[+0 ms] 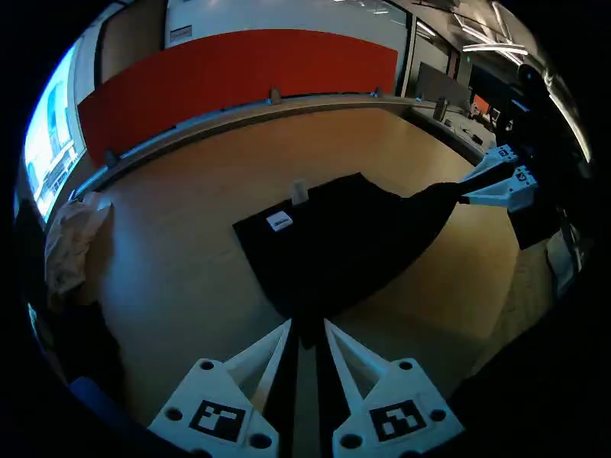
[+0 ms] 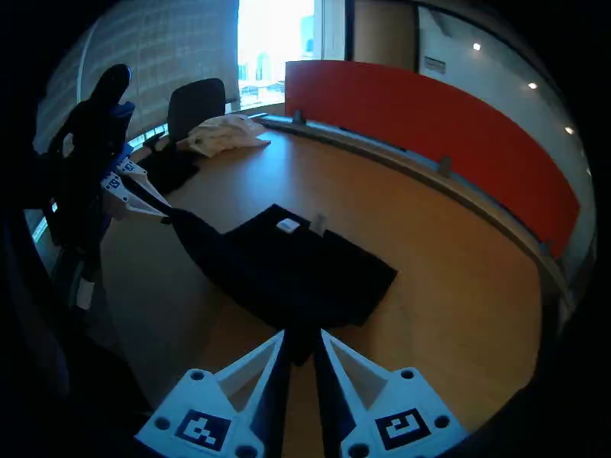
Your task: Fold towel
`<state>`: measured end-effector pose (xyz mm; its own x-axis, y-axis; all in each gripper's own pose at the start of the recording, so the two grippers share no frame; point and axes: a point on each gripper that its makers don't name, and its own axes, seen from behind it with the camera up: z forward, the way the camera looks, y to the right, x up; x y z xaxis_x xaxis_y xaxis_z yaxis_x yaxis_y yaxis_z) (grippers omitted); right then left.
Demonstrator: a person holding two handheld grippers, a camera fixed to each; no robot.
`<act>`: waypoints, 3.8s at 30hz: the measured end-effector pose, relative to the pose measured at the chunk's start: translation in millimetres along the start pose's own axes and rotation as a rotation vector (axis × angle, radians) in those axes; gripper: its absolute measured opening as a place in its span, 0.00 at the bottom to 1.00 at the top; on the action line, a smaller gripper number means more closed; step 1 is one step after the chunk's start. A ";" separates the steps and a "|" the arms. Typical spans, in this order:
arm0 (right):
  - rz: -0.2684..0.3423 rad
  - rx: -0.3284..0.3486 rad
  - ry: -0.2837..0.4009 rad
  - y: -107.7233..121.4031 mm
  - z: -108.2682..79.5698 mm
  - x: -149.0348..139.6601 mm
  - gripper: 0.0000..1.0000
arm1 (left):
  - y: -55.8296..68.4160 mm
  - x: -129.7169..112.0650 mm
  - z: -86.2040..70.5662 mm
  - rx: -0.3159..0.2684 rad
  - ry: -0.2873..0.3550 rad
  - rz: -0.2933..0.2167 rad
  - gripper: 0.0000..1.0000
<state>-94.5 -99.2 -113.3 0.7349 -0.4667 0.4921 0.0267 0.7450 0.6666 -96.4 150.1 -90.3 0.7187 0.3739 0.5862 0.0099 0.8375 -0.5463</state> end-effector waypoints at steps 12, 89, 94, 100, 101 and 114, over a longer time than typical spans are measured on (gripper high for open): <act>-0.014 0.015 -0.014 -8.0 -10.7 1.4 0.19 | 3.8 5.1 -13.2 -0.004 0.006 0.005 0.14; 0.056 -0.051 -0.100 65.3 83.1 5.9 0.19 | -49.9 37.3 86.8 0.069 -0.010 -0.073 0.14; 0.064 -0.056 -0.114 68.7 95.8 -0.8 0.21 | -54.9 33.8 99.8 0.077 -0.012 -0.083 0.14; 0.084 -0.067 -0.132 73.7 107.3 -9.3 0.26 | -59.1 30.6 111.9 0.083 -0.022 -0.092 0.14; 0.087 -0.068 -0.134 74.2 108.9 -10.5 0.26 | -60.1 30.3 113.7 0.085 -0.024 -0.092 0.15; 0.093 -0.117 -0.145 88.3 120.8 -15.0 0.34 | -71.4 29.5 130.5 0.118 -0.046 -0.076 0.26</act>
<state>-185.0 -84.0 5.9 0.6332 -0.4505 0.6294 0.0479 0.8344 0.5491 -166.6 153.3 44.1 0.6864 0.3233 0.6514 -0.0210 0.9042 -0.4266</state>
